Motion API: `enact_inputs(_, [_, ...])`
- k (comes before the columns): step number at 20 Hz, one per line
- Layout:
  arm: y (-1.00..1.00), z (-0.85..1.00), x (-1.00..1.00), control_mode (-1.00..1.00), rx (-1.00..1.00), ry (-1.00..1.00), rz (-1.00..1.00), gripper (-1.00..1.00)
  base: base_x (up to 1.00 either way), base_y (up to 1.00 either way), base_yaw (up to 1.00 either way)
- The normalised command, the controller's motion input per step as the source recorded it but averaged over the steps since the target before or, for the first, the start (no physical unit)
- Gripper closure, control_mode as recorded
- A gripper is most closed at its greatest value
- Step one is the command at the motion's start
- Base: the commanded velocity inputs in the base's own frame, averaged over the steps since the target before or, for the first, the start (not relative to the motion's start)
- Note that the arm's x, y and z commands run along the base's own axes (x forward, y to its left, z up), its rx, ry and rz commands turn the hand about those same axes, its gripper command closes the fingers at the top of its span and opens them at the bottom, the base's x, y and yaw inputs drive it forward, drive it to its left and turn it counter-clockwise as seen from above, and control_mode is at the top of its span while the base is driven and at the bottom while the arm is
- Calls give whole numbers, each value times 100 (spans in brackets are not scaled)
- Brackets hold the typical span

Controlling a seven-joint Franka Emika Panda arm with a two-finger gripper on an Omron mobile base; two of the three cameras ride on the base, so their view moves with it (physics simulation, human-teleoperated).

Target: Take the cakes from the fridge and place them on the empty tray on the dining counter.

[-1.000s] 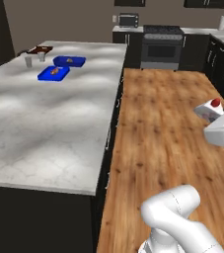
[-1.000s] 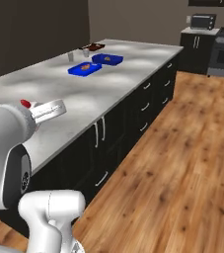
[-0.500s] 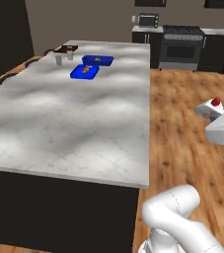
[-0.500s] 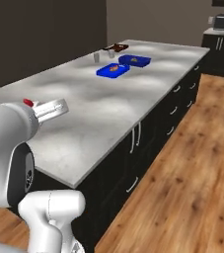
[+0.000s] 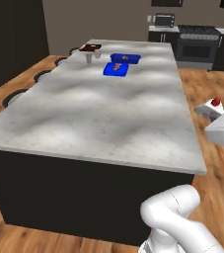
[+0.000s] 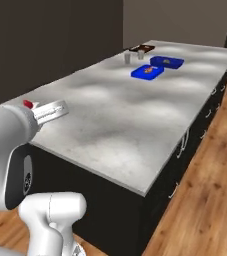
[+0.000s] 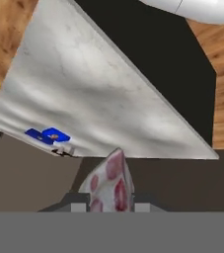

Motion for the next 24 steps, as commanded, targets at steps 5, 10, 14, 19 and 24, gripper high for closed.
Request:
enact_inputs(5, [0, 0, 0, 100, 0, 0, 0, 100, 0, 100, 0])
enact_inputs(10, [0, 0, 0, 100, 0, 0, 0, 100, 2, 100, 0])
enact_inputs(14, [0, 0, 0, 100, 0, 0, 0, 100, 0, 100, 0])
enact_inputs(19, [0, 0, 0, 100, 0, 0, 0, 100, 1, 100, 0])
enact_inputs(24, [0, 0, 0, 100, 0, 0, 0, 100, 0, 100, 0])
